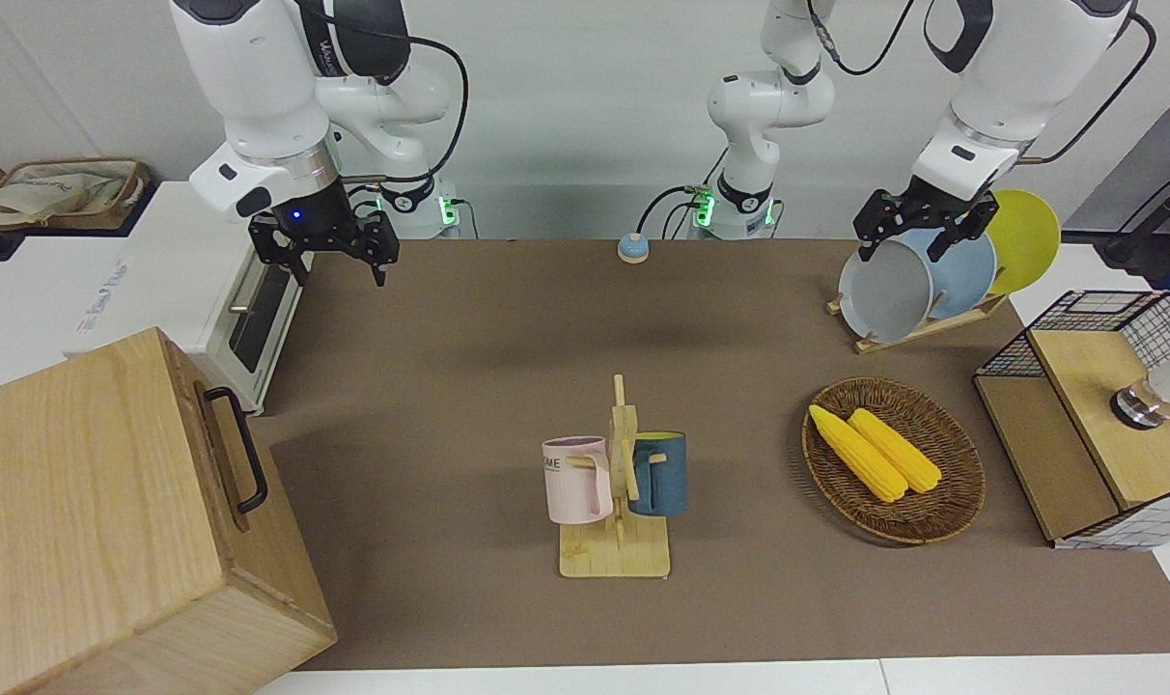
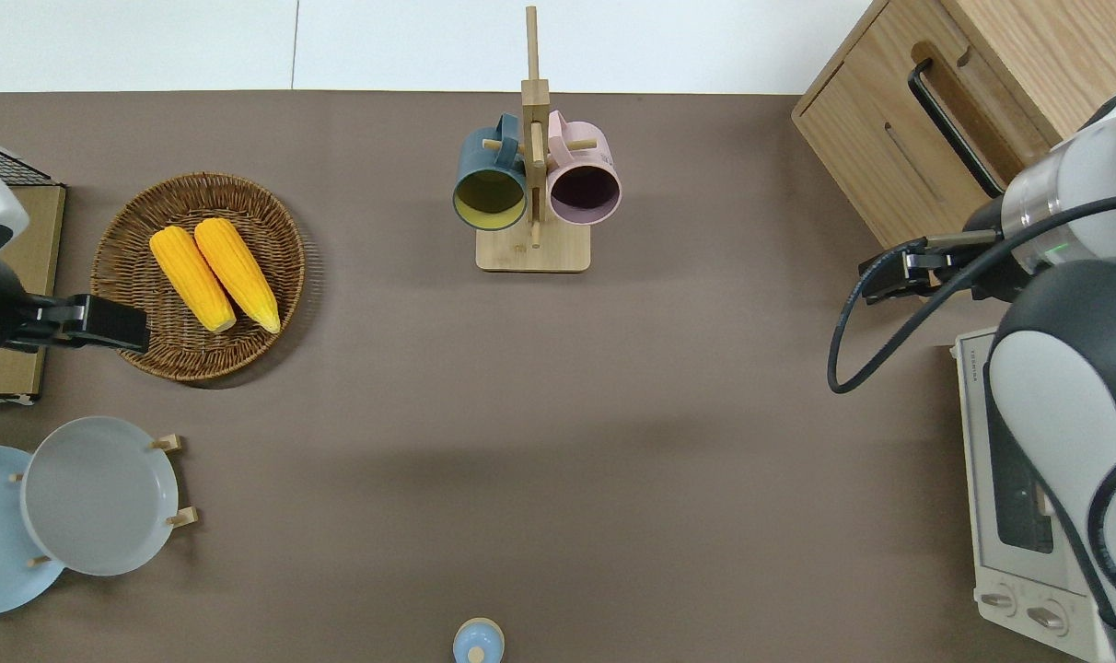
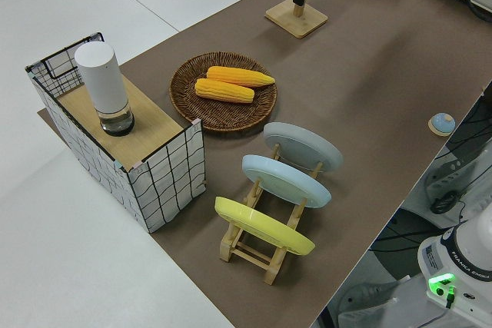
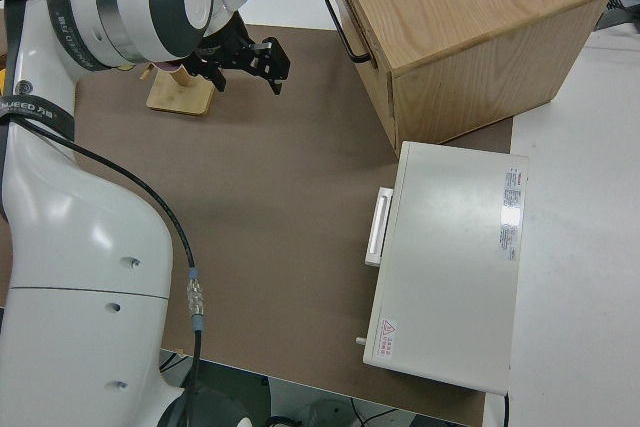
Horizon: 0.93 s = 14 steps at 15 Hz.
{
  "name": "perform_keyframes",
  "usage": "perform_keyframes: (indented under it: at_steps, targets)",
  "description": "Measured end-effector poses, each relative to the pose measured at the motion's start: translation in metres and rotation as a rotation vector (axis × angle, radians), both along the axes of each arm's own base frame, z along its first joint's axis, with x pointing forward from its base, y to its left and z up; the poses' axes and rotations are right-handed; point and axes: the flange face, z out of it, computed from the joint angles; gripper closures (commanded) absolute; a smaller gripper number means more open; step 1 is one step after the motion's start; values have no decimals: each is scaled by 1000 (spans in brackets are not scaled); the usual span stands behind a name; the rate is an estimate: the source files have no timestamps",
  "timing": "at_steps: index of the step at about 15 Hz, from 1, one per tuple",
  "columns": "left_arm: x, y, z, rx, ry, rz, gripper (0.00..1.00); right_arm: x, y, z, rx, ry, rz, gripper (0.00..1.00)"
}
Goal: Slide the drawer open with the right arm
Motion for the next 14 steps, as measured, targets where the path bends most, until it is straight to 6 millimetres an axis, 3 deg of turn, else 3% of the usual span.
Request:
perform_keyframes:
  at_steps: [9,14]
  targets:
    - [0,0,0,0,0,0,7,-2,14,1,4,-3,25,15]
    - [0,0,0,0,0,0,7,-1,11,2,1,-8,20,15]
